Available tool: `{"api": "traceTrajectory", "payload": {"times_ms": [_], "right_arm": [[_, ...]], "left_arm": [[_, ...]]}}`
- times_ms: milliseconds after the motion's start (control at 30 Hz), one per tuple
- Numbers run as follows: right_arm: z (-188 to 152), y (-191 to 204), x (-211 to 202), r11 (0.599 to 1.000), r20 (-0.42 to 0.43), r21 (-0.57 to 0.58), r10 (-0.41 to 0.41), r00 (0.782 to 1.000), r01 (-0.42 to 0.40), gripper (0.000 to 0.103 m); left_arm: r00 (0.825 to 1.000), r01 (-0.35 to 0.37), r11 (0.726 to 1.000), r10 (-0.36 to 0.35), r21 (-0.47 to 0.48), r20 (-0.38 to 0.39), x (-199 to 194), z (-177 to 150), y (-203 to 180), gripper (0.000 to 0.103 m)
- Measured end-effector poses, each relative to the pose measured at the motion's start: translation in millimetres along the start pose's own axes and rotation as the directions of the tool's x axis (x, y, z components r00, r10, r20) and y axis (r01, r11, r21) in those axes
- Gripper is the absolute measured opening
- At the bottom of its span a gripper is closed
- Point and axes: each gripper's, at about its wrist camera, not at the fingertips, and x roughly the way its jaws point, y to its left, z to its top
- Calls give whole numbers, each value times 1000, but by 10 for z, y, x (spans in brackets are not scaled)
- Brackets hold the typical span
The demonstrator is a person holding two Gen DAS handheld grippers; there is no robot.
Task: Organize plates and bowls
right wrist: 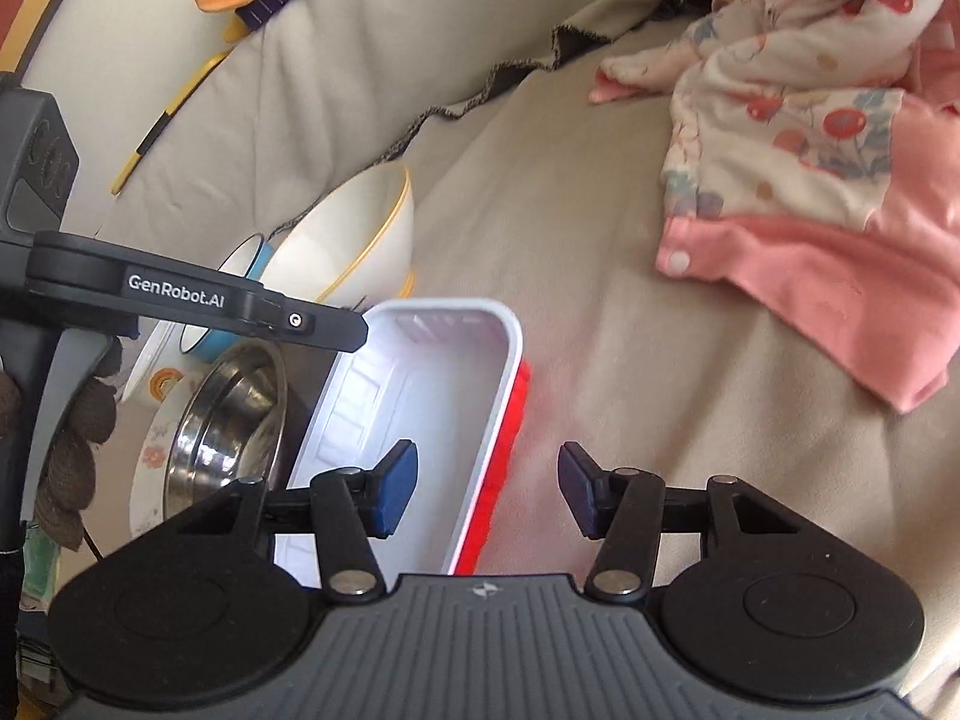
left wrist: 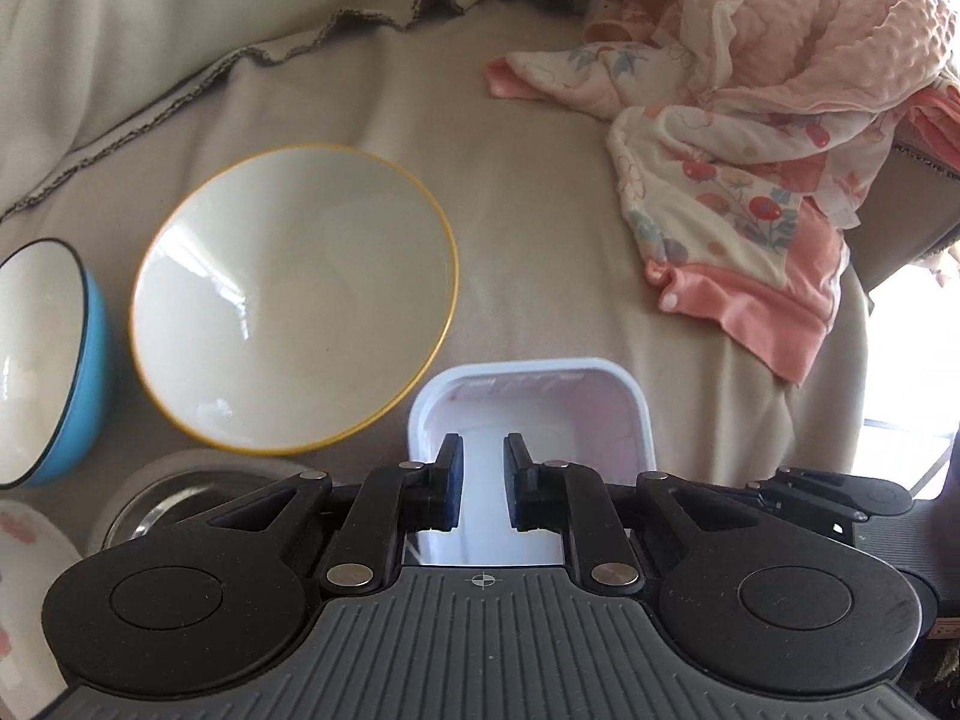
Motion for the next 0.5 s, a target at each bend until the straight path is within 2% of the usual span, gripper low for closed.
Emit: {"api": "traceTrajectory", "payload": {"times_ms": [167,300,333,367,400,500], "right_arm": [[-61,65,105,999,-52,16,36,998,-35,53],[-102,76,180,998,-91,23,59,994,-57,53],[-118,83,182,998,-97,15,67,993,-65,54],[-113,93,181,998,-98,0,62,993,-62,54],[-94,103,173,998,-94,-18,59,994,-61,54],[25,94,120,998,-57,-51,26,998,-28,54]], "left_arm": [[998,-64,998,63,-19,-24,112,-12,120,16],[997,-54,998,52,-36,-54,264,10,165,17],[997,-46,998,44,-40,-62,297,20,165,21],[997,-33,998,29,-50,-65,322,20,159,30],[998,-26,998,22,-65,-67,335,40,153,35],[999,-1,997,-2,-77,-39,343,156,79,36]]}}
